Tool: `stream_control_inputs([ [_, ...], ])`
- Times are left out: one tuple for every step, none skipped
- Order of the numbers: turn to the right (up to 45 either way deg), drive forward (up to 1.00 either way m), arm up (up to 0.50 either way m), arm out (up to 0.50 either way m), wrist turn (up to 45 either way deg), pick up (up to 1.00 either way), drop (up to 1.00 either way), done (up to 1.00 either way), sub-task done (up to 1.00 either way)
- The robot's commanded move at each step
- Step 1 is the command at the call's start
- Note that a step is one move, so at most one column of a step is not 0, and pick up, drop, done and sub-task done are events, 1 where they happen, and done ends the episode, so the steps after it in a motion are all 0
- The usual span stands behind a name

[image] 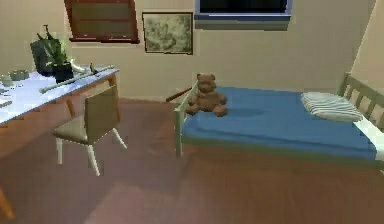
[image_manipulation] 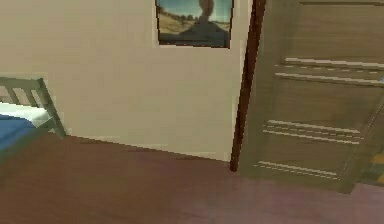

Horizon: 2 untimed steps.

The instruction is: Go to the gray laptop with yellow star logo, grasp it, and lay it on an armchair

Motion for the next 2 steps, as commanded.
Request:
stream_control_inputs([
  [-27.0, 0.00, 0.00, 0.00, 0.0, 0.00, 0.00, 0.00, 0.00],
  [0.0, 0.25, 0.00, 0.00, 0.0, 0.00, 0.00, 0.00, 0.00],
])
